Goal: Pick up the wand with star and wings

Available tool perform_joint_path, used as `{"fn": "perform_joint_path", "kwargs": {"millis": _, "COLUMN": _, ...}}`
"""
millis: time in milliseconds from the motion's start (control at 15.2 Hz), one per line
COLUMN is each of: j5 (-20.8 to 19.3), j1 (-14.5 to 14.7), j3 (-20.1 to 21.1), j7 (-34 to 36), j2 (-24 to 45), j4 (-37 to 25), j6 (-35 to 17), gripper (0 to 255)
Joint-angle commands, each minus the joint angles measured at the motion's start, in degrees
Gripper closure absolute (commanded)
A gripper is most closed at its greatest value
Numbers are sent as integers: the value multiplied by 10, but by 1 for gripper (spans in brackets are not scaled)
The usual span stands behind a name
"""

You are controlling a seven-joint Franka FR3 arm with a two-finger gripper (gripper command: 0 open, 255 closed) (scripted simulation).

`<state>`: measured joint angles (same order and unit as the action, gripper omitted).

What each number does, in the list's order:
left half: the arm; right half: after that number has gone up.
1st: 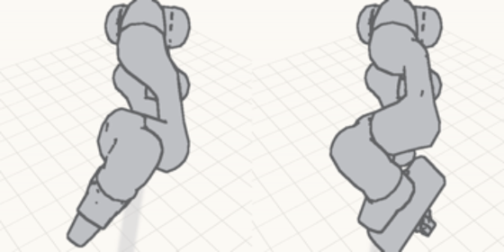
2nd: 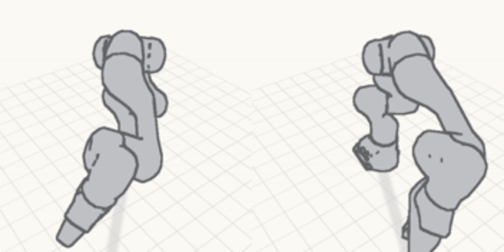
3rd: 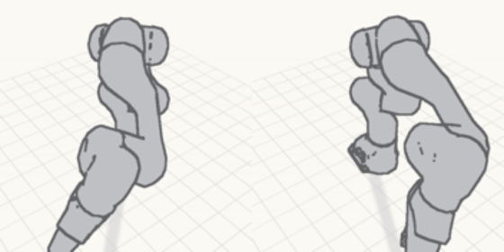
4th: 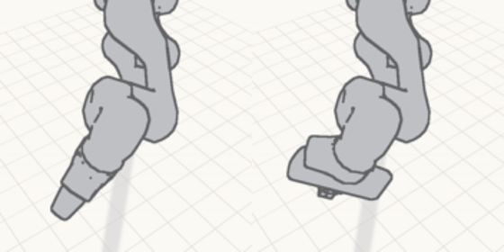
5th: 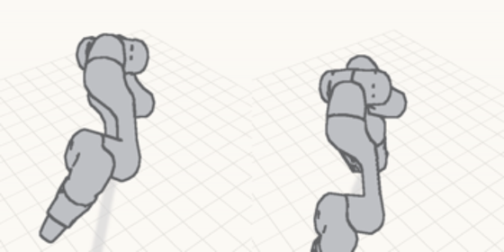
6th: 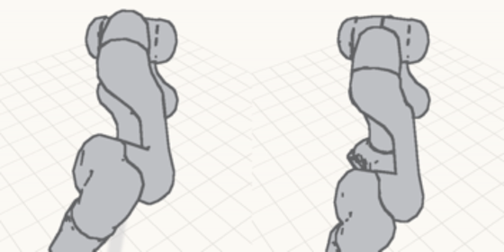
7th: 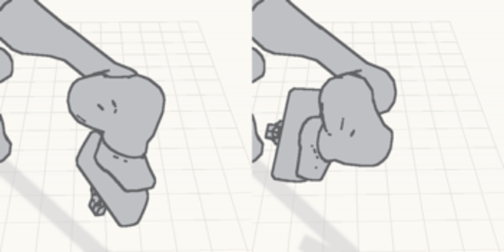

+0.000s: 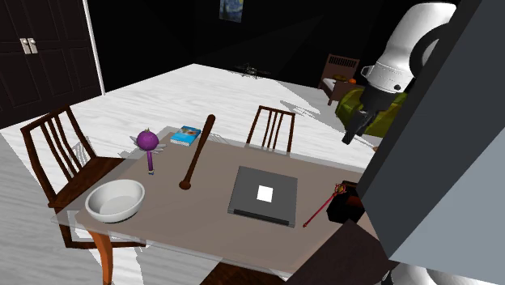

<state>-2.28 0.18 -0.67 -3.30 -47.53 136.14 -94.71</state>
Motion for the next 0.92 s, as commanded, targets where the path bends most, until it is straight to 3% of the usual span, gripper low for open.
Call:
{"fn": "perform_joint_path", "kwargs": {"millis": 0, "j5": 0, "j1": 0, "j3": 0, "j7": 0, "j2": 0, "j4": 0, "j6": 0, "gripper": 0}}
{"fn": "perform_joint_path", "kwargs": {"millis": 462, "j5": -32, "j1": 10, "j3": -50, "j7": -93, "j2": -7, "j4": 131, "j6": -122, "gripper": 0}}
{"fn": "perform_joint_path", "kwargs": {"millis": 858, "j5": -67, "j1": 11, "j3": -101, "j7": -174, "j2": 30, "j4": 217, "j6": -244, "gripper": 0}}
